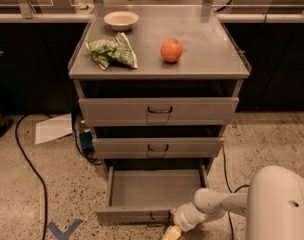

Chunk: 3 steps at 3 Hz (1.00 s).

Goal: Close bottom drawer

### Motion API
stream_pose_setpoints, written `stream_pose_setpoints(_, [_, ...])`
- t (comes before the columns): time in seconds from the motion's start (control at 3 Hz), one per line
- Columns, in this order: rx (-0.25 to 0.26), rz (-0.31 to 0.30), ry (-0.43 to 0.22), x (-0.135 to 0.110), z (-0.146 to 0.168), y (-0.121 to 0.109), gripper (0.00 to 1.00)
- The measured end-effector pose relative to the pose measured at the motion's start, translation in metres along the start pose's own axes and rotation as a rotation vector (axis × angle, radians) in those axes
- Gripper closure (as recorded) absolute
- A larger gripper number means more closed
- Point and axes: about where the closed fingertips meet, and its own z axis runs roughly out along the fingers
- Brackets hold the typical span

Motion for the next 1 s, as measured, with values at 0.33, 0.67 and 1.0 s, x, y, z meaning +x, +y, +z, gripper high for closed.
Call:
stream_pose_setpoints(0.33, [0.007,0.002,-0.006,-0.001,-0.001,-0.003,0.00])
stream_pose_setpoints(0.67, [0.095,0.004,-0.063,-0.018,-0.021,-0.029,0.00])
stream_pose_setpoints(1.0, [0.094,0.004,-0.063,-0.018,-0.021,-0.029,0.00])
